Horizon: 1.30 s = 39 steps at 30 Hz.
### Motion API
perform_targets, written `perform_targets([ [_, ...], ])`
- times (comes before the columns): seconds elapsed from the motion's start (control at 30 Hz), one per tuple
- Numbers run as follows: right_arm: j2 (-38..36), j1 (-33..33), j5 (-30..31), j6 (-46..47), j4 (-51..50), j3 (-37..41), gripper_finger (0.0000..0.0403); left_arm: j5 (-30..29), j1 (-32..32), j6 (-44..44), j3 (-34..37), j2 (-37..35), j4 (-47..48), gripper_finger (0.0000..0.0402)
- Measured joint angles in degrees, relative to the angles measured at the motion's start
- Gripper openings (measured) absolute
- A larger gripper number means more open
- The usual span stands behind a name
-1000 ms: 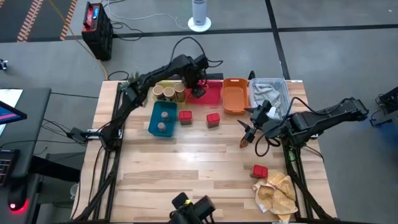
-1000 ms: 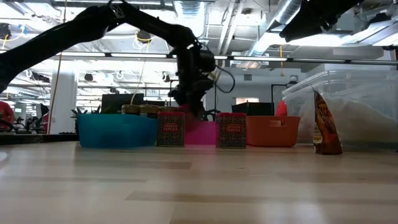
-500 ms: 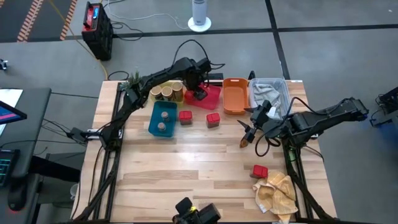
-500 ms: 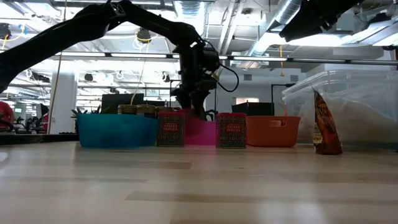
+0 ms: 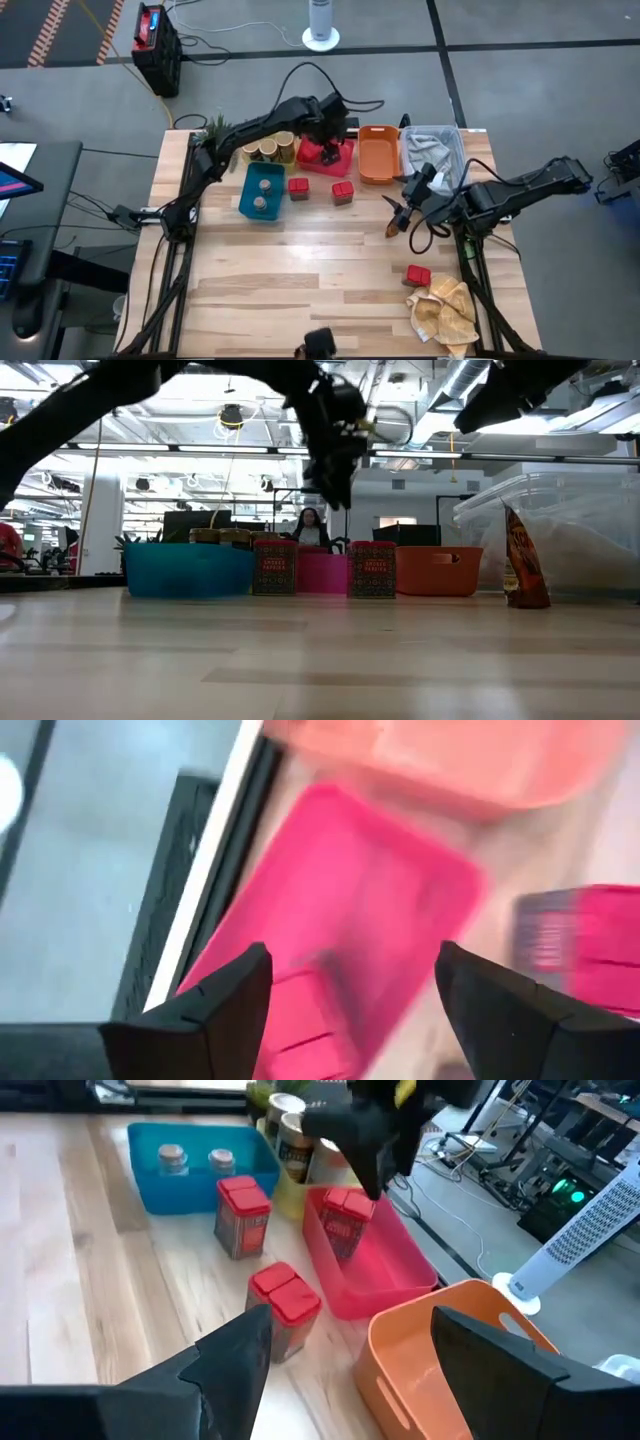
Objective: Sort spices by type
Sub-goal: Put the top right red seasoning can into the red bin
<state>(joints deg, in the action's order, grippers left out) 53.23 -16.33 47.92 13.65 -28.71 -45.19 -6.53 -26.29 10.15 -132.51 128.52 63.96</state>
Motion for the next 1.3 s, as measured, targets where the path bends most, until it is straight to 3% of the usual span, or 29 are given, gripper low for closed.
perform_targets([
  [0.23,0.0,-0.95,0.0,0.0,-1.61,0.46,0.0303,5.59,4.65,8.11,4.85,-5.78,-0.68,0.0255],
  [0.43,-0.02,-0.92,0.02,-0.02,-0.61,0.46,0.0303,6.43,10.67,4.21,13.11,-5.43,-4.74,0.0255],
  [0.53,-0.02,-0.92,0.01,-0.02,-0.62,0.46,0.0303,5.05,13.39,4.31,17.34,-5.5,-10.19,0.0258],
  [0.63,-0.02,-1.01,0.02,0.22,-0.61,0.46,0.0303,-1.44,15.16,4.93,18.29,-5.48,-12.72,0.0267],
  [0.77,-0.02,-1.37,0.02,0.07,-0.26,0.46,0.0303,-4.09,15.14,3.73,18.45,-5.69,-15.02,0.0279],
  [1.03,-0.02,-1.56,0.03,-0.22,0.43,0.46,0.0303,-0.35,13.22,-2.82,21.74,-4.49,-17.2,0.0304],
  [1.3,-0.02,-1.67,0.03,-0.61,0.51,0.46,0.0303,2.9,12.94,-1.88,26.89,-4.75,-21.63,0.0308],
])
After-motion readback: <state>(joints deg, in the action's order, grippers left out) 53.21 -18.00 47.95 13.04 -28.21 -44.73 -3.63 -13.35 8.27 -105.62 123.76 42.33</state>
